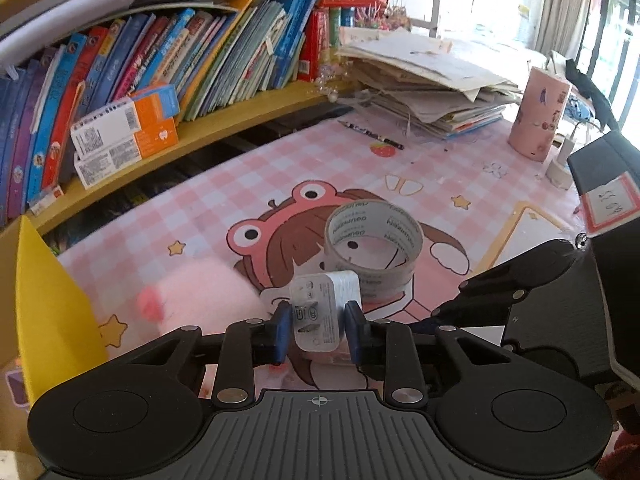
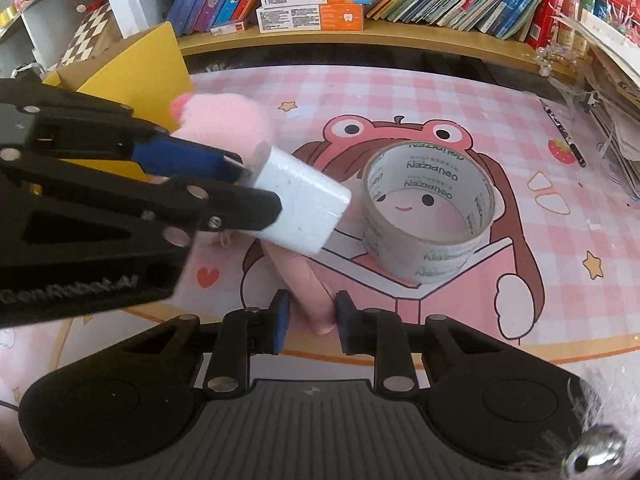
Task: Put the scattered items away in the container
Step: 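Close left tool on white charger plug while right tool grasps pink eraser, then carry charger plug and pink eraser with both tools over the yellow box, then lower both tools into the box and open to release charger and eraser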
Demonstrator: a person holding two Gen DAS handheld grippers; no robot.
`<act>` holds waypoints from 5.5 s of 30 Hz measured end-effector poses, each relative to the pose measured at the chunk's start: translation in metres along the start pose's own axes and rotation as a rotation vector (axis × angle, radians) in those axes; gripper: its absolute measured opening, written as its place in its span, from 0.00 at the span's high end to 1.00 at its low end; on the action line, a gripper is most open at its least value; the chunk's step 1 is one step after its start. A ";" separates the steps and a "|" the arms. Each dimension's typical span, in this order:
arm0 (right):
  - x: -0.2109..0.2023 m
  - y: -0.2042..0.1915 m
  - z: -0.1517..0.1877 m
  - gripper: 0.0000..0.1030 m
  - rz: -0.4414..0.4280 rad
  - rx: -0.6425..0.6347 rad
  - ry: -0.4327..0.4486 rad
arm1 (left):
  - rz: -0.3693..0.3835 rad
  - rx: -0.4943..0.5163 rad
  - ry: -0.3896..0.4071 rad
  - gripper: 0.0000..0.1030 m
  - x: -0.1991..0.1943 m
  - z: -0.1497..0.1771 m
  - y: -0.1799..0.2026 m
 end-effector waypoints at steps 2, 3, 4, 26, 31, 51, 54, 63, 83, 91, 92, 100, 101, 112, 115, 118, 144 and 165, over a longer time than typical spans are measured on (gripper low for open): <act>-0.003 -0.002 0.001 0.78 0.001 -0.002 0.002 | 0.000 0.000 0.005 0.75 -0.004 0.000 0.000; -0.004 -0.003 0.002 0.78 0.001 -0.003 0.003 | 0.000 -0.001 0.007 0.75 -0.005 0.000 0.000; -0.005 -0.004 0.002 0.79 0.002 -0.004 0.004 | 0.000 -0.002 0.009 0.75 -0.007 0.000 0.000; -0.034 -0.012 0.014 0.81 0.049 0.008 0.041 | -0.013 -0.015 0.058 0.97 -0.053 0.012 -0.006; -0.040 -0.017 0.014 0.81 0.053 -0.006 0.051 | -0.021 -0.022 0.076 0.97 -0.067 0.016 -0.008; -0.077 -0.047 0.017 0.83 0.073 -0.062 0.129 | -0.063 -0.070 0.155 0.97 -0.124 0.035 -0.022; -0.082 -0.054 0.017 0.83 0.070 -0.077 0.139 | -0.073 -0.086 0.167 0.97 -0.134 0.040 -0.025; -0.091 -0.080 0.012 0.83 0.033 -0.142 0.153 | -0.110 -0.128 0.195 0.97 -0.158 0.055 -0.035; -0.094 -0.151 -0.031 0.83 -0.125 -0.352 0.188 | -0.280 -0.268 0.217 0.97 -0.201 0.084 -0.086; -0.087 -0.164 -0.052 0.83 -0.162 -0.369 0.187 | -0.338 -0.314 0.238 0.97 -0.208 0.086 -0.110; -0.086 -0.166 -0.055 0.83 -0.165 -0.374 0.185 | -0.343 -0.319 0.238 0.97 -0.208 0.086 -0.113; -0.074 -0.184 -0.077 0.83 -0.191 -0.451 0.183 | -0.381 -0.350 0.242 0.97 -0.203 0.085 -0.136; -0.072 -0.187 -0.081 0.83 -0.194 -0.460 0.184 | -0.385 -0.353 0.242 0.97 -0.203 0.085 -0.139; -0.041 -0.200 -0.121 0.83 -0.224 -0.518 0.189 | -0.413 -0.359 0.221 0.97 -0.181 0.070 -0.171; -0.029 -0.202 -0.128 0.83 -0.235 -0.522 0.175 | -0.411 -0.356 0.212 0.97 -0.173 0.067 -0.178; -0.016 -0.202 -0.132 0.83 -0.241 -0.527 0.152 | -0.409 -0.354 0.203 0.97 -0.163 0.064 -0.185; 0.089 -0.213 -0.145 0.83 -0.279 -0.621 -0.076 | -0.394 -0.246 -0.005 0.97 -0.077 0.062 -0.246; 0.134 -0.228 -0.145 0.82 -0.284 -0.700 -0.207 | -0.372 -0.259 -0.141 0.97 -0.027 0.076 -0.262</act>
Point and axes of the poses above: each gripper's, at about its wrist camera, not at the fingertips, and x roughly the way its jaws point, y to its right, z to its underside, the point moved 2 cm from there along x, roughly the way its jaws point, and after that the axes turned 12 degrees about -z, right-handed, at the moved point
